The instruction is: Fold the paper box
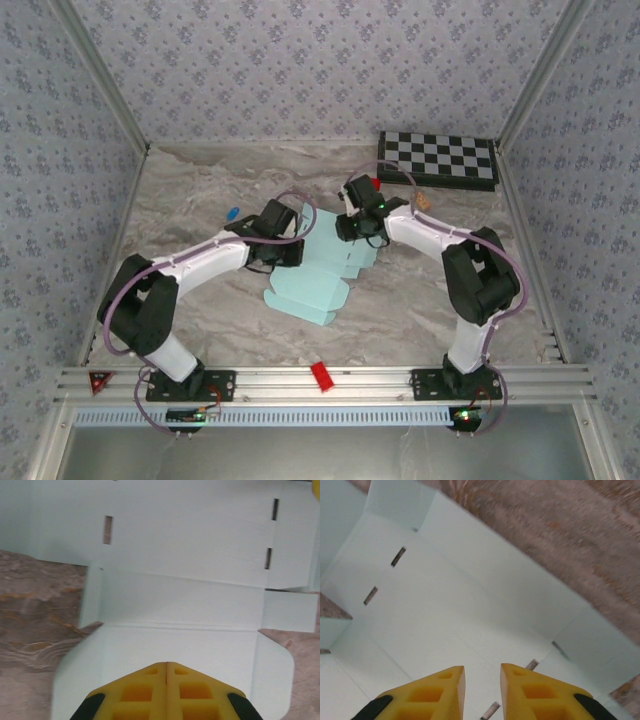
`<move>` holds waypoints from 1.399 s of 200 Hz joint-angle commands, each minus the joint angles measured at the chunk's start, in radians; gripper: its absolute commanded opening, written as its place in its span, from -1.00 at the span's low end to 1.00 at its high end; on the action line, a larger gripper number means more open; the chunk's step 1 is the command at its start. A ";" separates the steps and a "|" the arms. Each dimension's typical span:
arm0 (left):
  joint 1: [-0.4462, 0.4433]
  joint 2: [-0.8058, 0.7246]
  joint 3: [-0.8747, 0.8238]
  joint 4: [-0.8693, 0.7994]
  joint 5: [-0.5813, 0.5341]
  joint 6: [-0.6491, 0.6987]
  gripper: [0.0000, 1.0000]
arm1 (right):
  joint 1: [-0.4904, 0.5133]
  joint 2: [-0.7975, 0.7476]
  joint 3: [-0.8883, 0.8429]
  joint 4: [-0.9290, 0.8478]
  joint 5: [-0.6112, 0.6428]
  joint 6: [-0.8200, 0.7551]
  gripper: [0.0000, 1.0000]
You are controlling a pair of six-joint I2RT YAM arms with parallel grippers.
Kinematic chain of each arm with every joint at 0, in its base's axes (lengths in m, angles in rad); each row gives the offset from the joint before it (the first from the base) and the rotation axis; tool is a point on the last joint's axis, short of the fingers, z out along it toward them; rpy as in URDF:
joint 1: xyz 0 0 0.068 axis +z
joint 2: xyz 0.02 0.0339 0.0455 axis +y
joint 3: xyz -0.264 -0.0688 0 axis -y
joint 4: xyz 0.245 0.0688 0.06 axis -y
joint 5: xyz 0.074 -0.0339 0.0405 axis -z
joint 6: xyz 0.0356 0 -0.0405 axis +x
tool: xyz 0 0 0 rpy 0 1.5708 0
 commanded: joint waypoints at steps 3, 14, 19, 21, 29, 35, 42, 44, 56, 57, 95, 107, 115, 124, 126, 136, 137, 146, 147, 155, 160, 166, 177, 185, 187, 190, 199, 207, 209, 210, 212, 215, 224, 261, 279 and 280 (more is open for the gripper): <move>-0.019 0.044 0.012 0.058 0.051 -0.037 -1.00 | -0.054 0.030 0.086 -0.062 -0.075 -0.077 -0.38; -0.026 0.067 0.018 0.074 0.053 -0.047 -1.00 | -0.078 0.056 0.122 -0.086 -0.093 -0.106 -0.28; -0.029 0.078 0.018 0.081 0.055 -0.052 -1.00 | -0.086 0.067 0.136 -0.098 -0.098 -0.117 -0.27; -0.029 0.083 0.021 0.084 0.054 -0.053 -1.00 | -0.091 0.070 0.143 -0.103 -0.098 -0.121 -0.26; -0.029 0.101 0.026 0.093 0.056 -0.055 -1.00 | -0.106 0.086 0.163 -0.114 -0.112 -0.138 -0.22; -0.029 0.117 0.033 0.097 0.058 -0.055 -1.00 | -0.117 0.100 0.181 -0.121 -0.124 -0.150 -0.17; -0.029 0.134 0.046 0.095 0.056 -0.052 -1.00 | -0.128 0.115 0.207 -0.138 -0.136 -0.161 -0.15; -0.030 0.139 0.048 0.094 0.056 -0.051 -1.00 | -0.131 0.121 0.213 -0.144 -0.142 -0.165 -0.15; -0.029 0.164 0.068 0.090 0.059 -0.045 -1.00 | -0.151 0.153 0.256 -0.166 -0.161 -0.189 -0.13; -0.030 0.166 0.069 0.090 0.059 -0.045 -1.00 | -0.152 0.155 0.258 -0.168 -0.162 -0.191 -0.13; -0.030 0.212 0.084 0.080 0.050 -0.028 -1.00 | -0.171 0.232 0.349 -0.216 -0.192 -0.247 0.04; -0.031 0.221 0.077 0.079 0.045 -0.029 -1.00 | -0.176 0.253 0.371 -0.219 -0.209 -0.258 0.09; -0.031 0.225 0.069 0.079 0.040 -0.031 -1.00 | -0.177 0.267 0.384 -0.218 -0.220 -0.263 0.12; -0.034 0.226 0.055 0.082 0.032 -0.034 -1.00 | -0.179 0.285 0.402 -0.220 -0.230 -0.269 0.12; -0.035 0.227 0.053 0.082 0.031 -0.035 -1.00 | -0.180 0.288 0.406 -0.221 -0.231 -0.271 0.12; -0.037 0.229 0.037 0.089 0.020 -0.040 -1.00 | -0.181 0.308 0.428 -0.224 -0.243 -0.283 0.13; -0.039 0.229 0.036 0.089 0.018 -0.041 -1.00 | -0.180 0.310 0.430 -0.224 -0.243 -0.284 0.13; -0.041 0.231 0.023 0.096 0.012 -0.046 -1.00 | -0.179 0.325 0.445 -0.223 -0.239 -0.290 0.14; -0.041 0.231 0.022 0.096 0.011 -0.047 -1.00 | -0.178 0.327 0.447 -0.223 -0.238 -0.291 0.14; -0.044 0.231 0.009 0.100 0.001 -0.052 -1.00 | -0.179 0.338 0.459 -0.226 -0.236 -0.303 0.14; -0.046 0.232 0.000 0.103 -0.006 -0.056 -1.00 | -0.178 0.345 0.466 -0.228 -0.234 -0.311 0.14; -0.048 0.233 -0.008 0.109 -0.014 -0.060 -1.00 | -0.178 0.353 0.475 -0.231 -0.231 -0.318 0.15; -0.052 0.234 -0.023 0.114 -0.028 -0.066 -1.00 | -0.178 0.368 0.496 -0.246 -0.233 -0.336 0.16; -0.055 0.236 -0.030 0.115 -0.040 -0.071 -1.00 | -0.178 0.381 0.510 -0.271 -0.239 -0.352 0.17; -0.056 0.236 -0.032 0.114 -0.042 -0.072 -1.00 | -0.179 0.384 0.514 -0.274 -0.238 -0.359 0.17; -0.057 0.236 -0.036 0.114 -0.046 -0.074 -1.00 | -0.178 0.388 0.520 -0.278 -0.238 -0.365 0.17; -0.060 0.236 -0.042 0.114 -0.057 -0.078 -1.00 | -0.180 0.404 0.538 -0.299 -0.245 -0.379 0.18; -0.064 0.237 -0.046 0.114 -0.065 -0.078 -1.00 | -0.180 0.421 0.559 -0.322 -0.252 -0.387 0.19; -0.066 0.237 -0.046 0.112 -0.067 -0.078 -1.00 | -0.180 0.426 0.565 -0.328 -0.252 -0.392 0.19; -0.065 0.237 -0.046 0.112 -0.067 -0.078 -1.00 | -0.180 0.428 0.568 -0.332 -0.252 -0.393 0.19; -0.066 0.238 -0.048 0.112 -0.070 -0.078 -1.00 | -0.180 0.432 0.573 -0.337 -0.253 -0.398 0.19; -0.068 0.239 -0.048 0.111 -0.073 -0.078 -1.00 | -0.181 0.438 0.581 -0.346 -0.255 -0.403 0.19; -0.071 0.242 -0.049 0.109 -0.077 -0.077 -1.00 | -0.181 0.455 0.603 -0.367 -0.263 -0.418 0.19; -0.083 0.248 -0.052 0.106 -0.086 -0.077 -1.00 | -0.191 0.519 0.690 -0.447 -0.319 -0.451 0.20; -0.085 0.248 -0.051 0.104 -0.089 -0.077 -1.00 | -0.195 0.544 0.718 -0.473 -0.340 -0.460 0.20; -0.085 0.248 -0.052 0.104 -0.089 -0.077 -1.00 | -0.196 0.545 0.719 -0.475 -0.340 -0.460 0.20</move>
